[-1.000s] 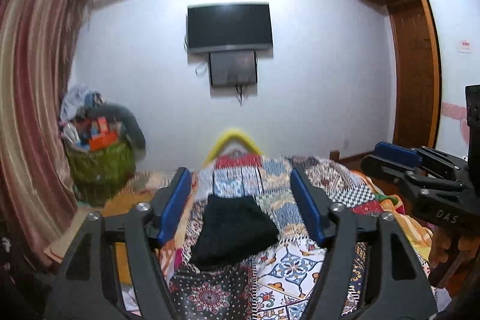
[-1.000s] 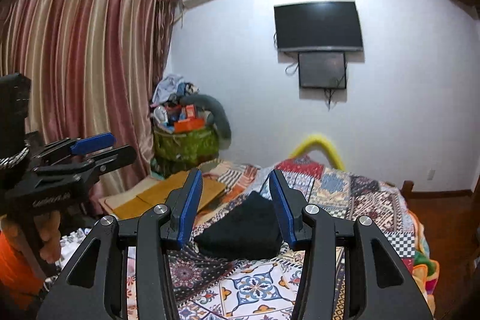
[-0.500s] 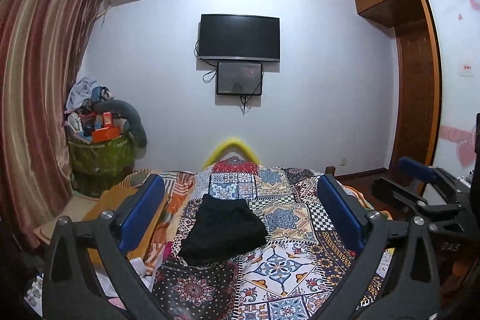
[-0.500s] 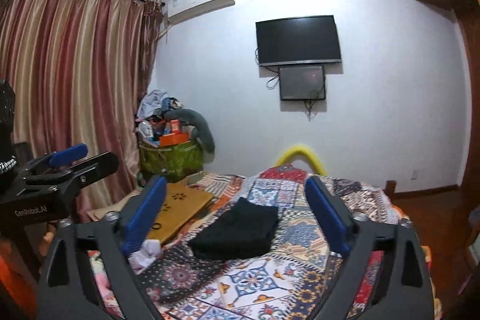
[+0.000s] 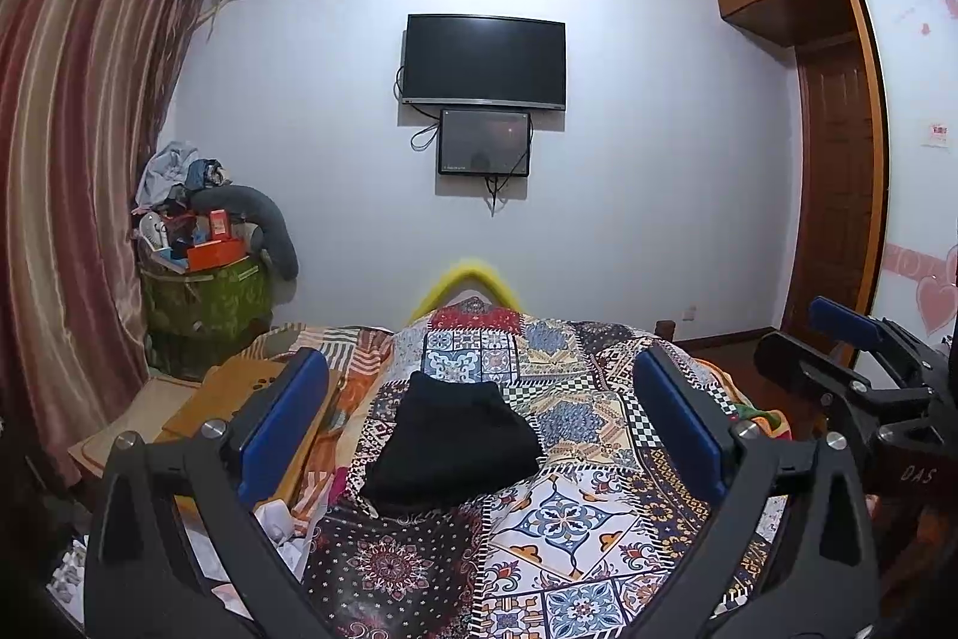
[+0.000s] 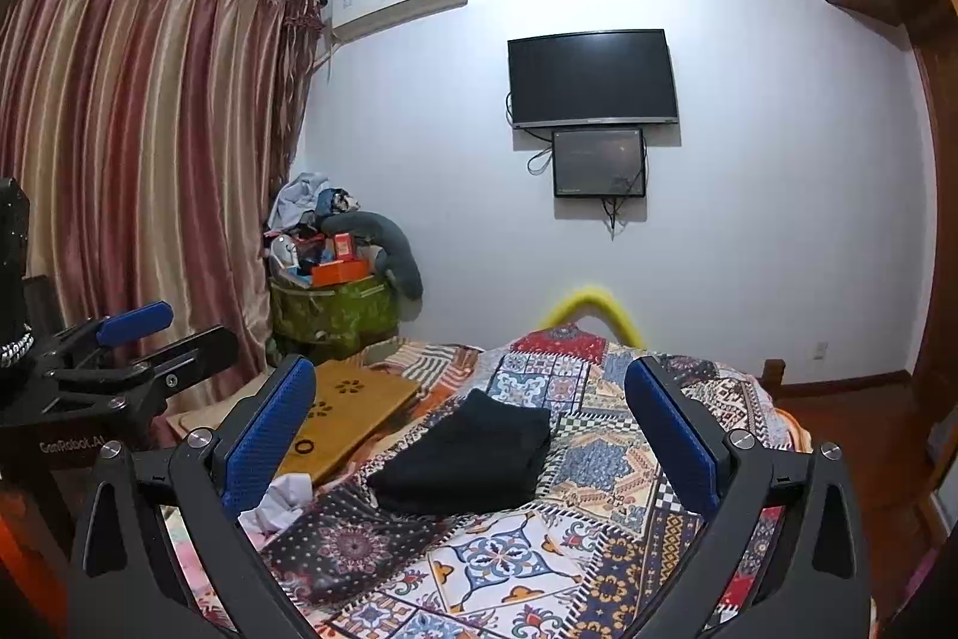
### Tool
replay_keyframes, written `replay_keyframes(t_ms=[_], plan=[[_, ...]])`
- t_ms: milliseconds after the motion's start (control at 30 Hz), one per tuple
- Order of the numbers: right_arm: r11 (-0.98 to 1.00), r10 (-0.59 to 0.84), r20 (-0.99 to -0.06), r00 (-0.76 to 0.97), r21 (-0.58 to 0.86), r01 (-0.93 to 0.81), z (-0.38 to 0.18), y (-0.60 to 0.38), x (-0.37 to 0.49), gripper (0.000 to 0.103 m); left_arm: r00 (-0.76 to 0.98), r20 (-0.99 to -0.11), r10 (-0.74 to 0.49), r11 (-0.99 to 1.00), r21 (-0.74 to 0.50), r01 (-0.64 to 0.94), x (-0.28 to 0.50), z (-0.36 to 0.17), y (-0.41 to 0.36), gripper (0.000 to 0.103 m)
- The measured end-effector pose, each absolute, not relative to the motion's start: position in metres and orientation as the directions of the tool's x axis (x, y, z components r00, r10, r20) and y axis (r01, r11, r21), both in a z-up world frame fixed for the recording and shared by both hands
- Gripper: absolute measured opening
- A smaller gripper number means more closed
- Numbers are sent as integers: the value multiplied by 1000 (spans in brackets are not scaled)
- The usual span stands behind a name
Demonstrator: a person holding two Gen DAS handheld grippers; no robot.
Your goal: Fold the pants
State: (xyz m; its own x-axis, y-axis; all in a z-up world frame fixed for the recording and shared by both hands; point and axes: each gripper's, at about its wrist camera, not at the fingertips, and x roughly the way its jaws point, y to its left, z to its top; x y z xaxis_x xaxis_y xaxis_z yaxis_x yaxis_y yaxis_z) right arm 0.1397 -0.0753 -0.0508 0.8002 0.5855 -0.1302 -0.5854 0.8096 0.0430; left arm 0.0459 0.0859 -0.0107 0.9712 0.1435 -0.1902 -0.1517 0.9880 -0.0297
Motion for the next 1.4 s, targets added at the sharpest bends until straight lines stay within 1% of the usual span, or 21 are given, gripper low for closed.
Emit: replay_keyframes(t_ms=[467,633,1033,1400], plan=[[813,581,-150,800,58,-580,-54,-78,139,103,968,-211,134,988,-53,-148,52,-14,90,103],[814,579,-161,799,65,-577,-55,-79,139,103,968,-206,140,987,-47,-153,52,-14,90,103],[818,573,-169,802,71,-570,-55,-81,139,103,967,-223,122,989,-50,-136,55,-17,85,103],[818,575,-166,801,92,-568,-54,-85,140,103,972,-217,89,993,-56,-103,54,-16,84,103]])
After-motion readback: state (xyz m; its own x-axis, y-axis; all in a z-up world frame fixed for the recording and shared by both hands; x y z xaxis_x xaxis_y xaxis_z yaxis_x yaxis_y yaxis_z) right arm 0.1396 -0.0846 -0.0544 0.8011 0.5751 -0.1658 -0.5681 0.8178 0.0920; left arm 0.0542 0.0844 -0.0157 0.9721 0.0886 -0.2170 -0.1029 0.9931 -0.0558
